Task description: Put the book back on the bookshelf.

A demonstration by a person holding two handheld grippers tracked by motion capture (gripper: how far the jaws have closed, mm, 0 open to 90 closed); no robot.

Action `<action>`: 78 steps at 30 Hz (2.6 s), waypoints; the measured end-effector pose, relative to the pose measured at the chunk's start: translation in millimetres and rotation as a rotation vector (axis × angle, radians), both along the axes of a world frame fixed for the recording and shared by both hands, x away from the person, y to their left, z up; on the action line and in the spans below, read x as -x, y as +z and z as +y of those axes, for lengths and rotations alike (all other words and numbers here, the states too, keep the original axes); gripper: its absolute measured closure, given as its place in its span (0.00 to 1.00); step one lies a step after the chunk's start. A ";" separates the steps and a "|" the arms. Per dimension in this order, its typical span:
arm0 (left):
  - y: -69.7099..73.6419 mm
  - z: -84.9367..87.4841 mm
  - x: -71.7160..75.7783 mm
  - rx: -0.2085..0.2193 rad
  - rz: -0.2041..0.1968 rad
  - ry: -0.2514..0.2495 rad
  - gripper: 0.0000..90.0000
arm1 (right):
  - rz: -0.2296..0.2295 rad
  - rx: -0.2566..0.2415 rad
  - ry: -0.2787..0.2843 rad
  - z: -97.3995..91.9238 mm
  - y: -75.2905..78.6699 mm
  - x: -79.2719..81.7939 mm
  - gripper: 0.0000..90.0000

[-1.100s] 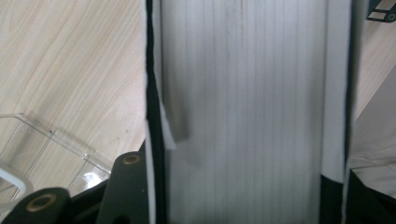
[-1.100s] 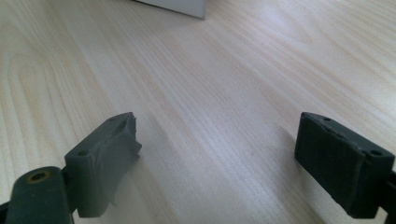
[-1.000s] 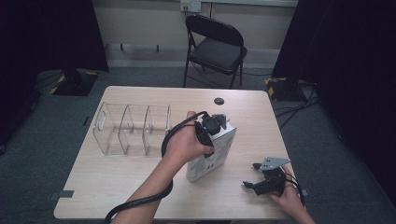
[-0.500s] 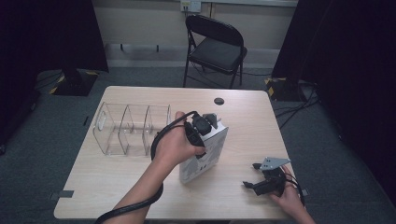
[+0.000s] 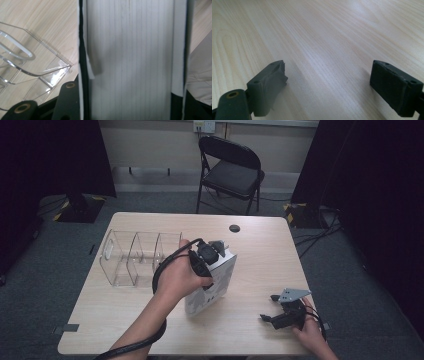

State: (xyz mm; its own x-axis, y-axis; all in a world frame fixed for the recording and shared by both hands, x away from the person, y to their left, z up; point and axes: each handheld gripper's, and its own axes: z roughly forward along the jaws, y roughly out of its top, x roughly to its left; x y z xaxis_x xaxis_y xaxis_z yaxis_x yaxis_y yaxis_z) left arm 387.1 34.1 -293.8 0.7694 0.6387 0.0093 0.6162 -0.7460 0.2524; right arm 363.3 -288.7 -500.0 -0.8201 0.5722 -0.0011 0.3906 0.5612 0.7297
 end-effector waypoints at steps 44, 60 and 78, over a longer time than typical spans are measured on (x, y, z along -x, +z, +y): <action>9.7 53.7 25.2 -0.007 0.028 0.043 0.59 | 0.001 -0.001 -0.010 -0.2 0.0 0.7 0.13; 8.0 69.1 30.9 -0.017 0.042 0.065 0.59 | 0.001 -0.001 -0.010 -0.2 -0.1 0.7 0.13; -14.9 72.0 28.7 -0.013 0.046 0.053 0.59 | -0.001 -0.002 -0.011 -0.1 -0.1 0.7 0.13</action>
State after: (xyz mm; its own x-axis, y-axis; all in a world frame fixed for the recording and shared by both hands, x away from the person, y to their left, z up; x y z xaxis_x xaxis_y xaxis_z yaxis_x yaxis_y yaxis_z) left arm 358.4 106.1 -308.7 0.7344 0.6785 -0.0169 0.6656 -0.7151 0.2136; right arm 362.6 -288.8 -500.1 -0.8137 0.5812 -0.0006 0.3964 0.5556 0.7309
